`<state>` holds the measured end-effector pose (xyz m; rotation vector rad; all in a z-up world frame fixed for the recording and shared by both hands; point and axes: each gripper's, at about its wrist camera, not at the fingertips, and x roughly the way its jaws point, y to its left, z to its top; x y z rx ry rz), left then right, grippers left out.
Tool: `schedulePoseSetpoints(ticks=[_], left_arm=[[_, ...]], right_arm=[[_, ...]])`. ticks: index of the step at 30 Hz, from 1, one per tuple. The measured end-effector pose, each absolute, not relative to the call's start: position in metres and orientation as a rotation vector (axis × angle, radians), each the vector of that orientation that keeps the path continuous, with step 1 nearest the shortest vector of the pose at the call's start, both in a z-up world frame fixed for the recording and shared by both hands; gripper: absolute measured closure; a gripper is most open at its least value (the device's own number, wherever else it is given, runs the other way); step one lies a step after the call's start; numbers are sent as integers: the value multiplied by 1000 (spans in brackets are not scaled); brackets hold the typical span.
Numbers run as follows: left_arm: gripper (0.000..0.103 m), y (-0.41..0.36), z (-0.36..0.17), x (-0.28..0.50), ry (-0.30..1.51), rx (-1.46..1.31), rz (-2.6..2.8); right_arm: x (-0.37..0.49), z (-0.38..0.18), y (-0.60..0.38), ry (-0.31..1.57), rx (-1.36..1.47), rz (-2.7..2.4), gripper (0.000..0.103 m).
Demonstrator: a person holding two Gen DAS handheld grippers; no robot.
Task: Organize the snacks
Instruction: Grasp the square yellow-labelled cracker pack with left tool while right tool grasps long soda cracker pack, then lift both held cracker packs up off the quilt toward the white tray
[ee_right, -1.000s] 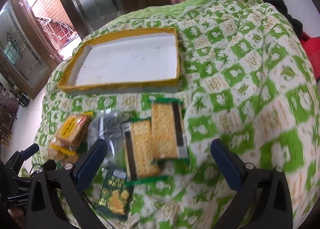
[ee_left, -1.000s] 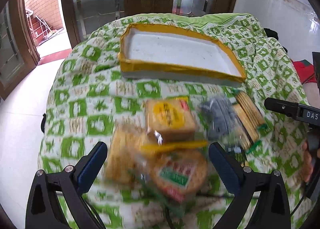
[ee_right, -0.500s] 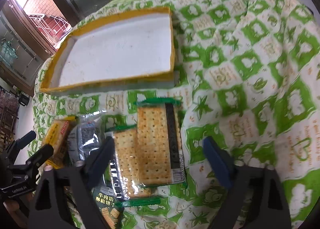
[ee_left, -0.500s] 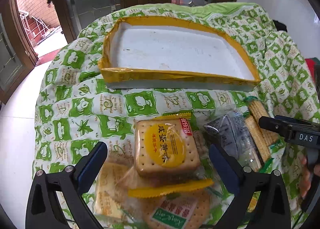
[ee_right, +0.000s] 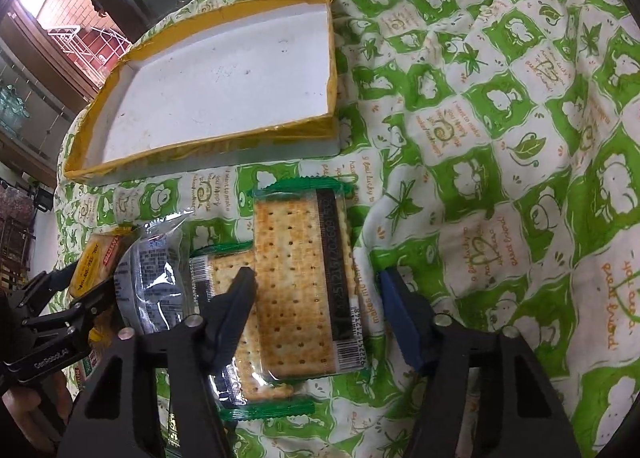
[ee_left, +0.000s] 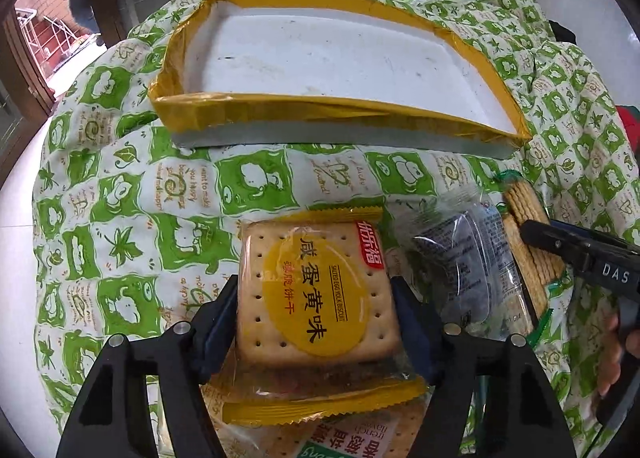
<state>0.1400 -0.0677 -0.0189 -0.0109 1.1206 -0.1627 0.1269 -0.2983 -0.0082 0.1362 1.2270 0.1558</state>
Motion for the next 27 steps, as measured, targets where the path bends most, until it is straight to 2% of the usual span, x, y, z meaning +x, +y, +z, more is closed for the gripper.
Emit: schedulePoseSetpoints(ticks=[3,27], left_arm=[[30,-61,-17,133,1103,-57,-178],[30,-62,-18,130,1108,-72,-261]], right_arm=[[125,-6,-296,1208,138,164,55],[121,-3,-299,1178,181,166,55]])
